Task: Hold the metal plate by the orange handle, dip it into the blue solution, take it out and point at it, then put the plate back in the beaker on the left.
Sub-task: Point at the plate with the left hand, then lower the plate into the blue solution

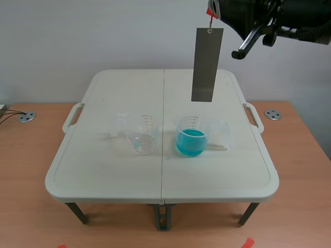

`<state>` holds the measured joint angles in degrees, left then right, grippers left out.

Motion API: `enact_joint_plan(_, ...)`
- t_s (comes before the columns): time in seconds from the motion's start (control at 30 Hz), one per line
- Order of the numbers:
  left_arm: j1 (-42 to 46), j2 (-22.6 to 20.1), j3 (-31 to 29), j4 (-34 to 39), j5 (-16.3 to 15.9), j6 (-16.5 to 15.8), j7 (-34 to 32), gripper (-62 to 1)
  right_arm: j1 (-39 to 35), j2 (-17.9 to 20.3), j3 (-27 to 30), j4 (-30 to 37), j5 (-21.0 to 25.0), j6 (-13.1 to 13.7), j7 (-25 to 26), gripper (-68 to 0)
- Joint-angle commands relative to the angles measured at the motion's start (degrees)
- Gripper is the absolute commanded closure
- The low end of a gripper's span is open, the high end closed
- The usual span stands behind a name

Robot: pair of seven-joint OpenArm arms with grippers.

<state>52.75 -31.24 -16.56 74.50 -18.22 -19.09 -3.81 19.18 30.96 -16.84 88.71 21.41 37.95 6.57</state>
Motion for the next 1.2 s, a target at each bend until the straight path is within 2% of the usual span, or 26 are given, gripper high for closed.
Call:
enact_joint_plan(0.0,0.0,1.0,1.4,-0.1,0.2,-0.1,-1.6,-1.6,1.1,-0.2,0.2,0.0,0.4,-0.4,1.1,-1.3)
enact_joint_plan(0.23,0.5,4.6,8.4,-3.7,4.6,-0.1,-3.8,-1.6,0.4,-1.9,0.2,-0.3,-2.0,-0.4,1.0,-1.3)
enact_joint_plan(0.5,0.4,4.9,15.6,-6.4,4.8,-0.1,-4.2,-1.6,0.3,-2.2,0.2,-2.0,-1.9,-0.4,1.5,-1.3)
enact_joint_plan(0.93,-1.2,4.9,16.2,-8.9,4.8,-0.1,-3.9,-1.6,0.3,-5.6,0.0,-6.5,-5.5,-0.3,2.3,-1.3)
enact_joint_plan(1.17,-1.2,4.9,16.2,-9.2,4.7,-0.1,-3.9,-1.6,0.3,-5.9,-1.2,-9.0,-6.5,-0.3,4.2,-1.3)
